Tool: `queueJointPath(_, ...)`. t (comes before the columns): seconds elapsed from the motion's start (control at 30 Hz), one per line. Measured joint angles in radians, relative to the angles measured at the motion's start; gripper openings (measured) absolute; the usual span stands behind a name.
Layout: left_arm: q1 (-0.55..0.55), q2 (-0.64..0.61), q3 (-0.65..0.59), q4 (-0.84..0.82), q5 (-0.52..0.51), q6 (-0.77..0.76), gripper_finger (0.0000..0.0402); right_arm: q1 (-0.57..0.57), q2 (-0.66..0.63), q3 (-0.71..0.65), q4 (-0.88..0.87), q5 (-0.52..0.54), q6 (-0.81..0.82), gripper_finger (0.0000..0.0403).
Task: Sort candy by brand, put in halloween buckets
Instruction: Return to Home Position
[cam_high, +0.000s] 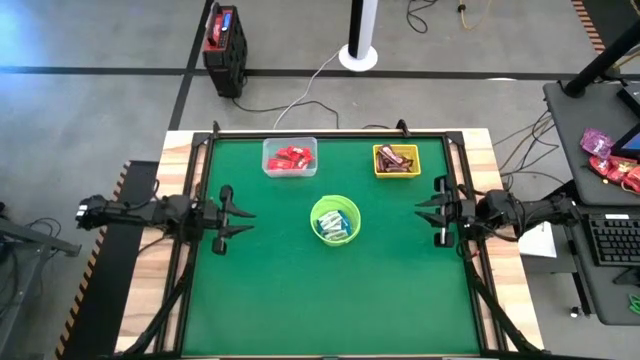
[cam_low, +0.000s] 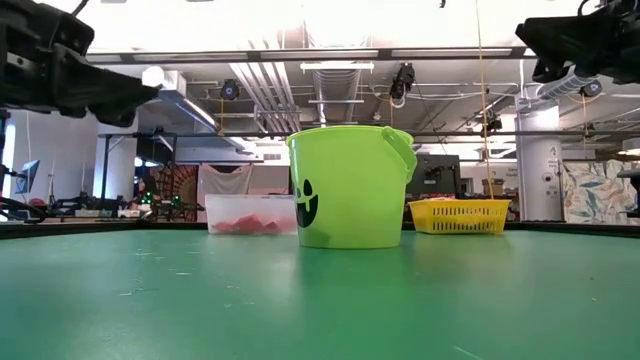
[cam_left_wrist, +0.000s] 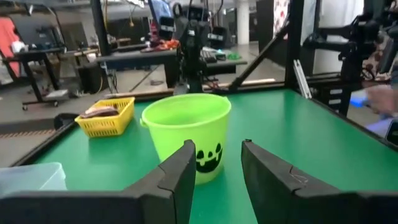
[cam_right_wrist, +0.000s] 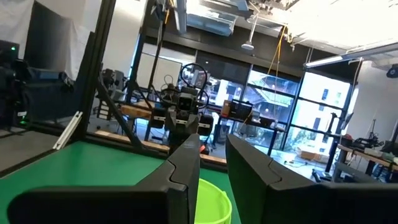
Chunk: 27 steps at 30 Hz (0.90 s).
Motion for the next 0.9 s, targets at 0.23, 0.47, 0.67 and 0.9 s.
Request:
queueJointPath(0.23, 0.000, 0.035, 0.010, -0.002, 0.000, -0.005, 0.0113, 0.000, 0.001, 0.000, 0.000, 0.000, 0.000, 0.0082)
queueJointPath(0.47, 0.000, 0.053, 0.016, 0.002, 0.000, -0.005, 0.0113, 0.000, 0.001, 0.000, 0.000, 0.000, 0.000, 0.0085)
queueJointPath(0.67, 0.000, 0.062, 0.016, 0.002, 0.000, -0.005, 0.0113, 0.000, 0.001, 0.000, 0.000, 0.000, 0.000, 0.0075)
queueJointPath(0.9, 0.000, 0.064, 0.016, 0.002, -0.001, -0.005, 0.0113, 0.000, 0.001, 0.000, 0.000, 0.001, 0.000, 0.0068)
